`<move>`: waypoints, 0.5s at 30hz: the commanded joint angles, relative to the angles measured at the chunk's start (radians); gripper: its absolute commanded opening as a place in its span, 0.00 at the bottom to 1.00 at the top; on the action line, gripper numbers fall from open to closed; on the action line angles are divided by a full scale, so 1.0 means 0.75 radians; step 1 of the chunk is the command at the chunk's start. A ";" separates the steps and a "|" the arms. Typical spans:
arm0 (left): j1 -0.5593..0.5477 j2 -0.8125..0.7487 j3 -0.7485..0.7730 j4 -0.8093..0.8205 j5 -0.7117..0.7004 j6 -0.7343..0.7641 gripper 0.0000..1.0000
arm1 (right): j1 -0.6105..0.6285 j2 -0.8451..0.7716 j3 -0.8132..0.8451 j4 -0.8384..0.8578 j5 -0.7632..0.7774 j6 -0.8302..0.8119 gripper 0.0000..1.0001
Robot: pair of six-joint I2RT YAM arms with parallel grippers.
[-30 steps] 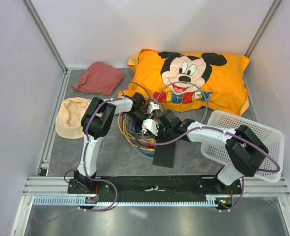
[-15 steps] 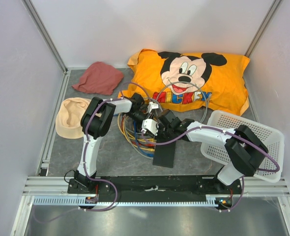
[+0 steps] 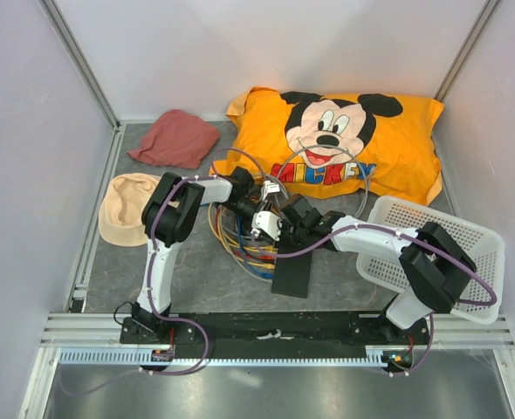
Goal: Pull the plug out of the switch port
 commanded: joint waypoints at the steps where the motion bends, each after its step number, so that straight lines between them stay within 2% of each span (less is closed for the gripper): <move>1: -0.038 0.043 -0.077 0.032 -0.154 0.085 0.36 | -0.001 0.088 -0.079 -0.159 0.040 -0.012 0.00; 15: -0.104 0.045 -0.101 0.016 -0.205 0.124 0.34 | -0.001 0.086 -0.085 -0.155 0.044 -0.014 0.00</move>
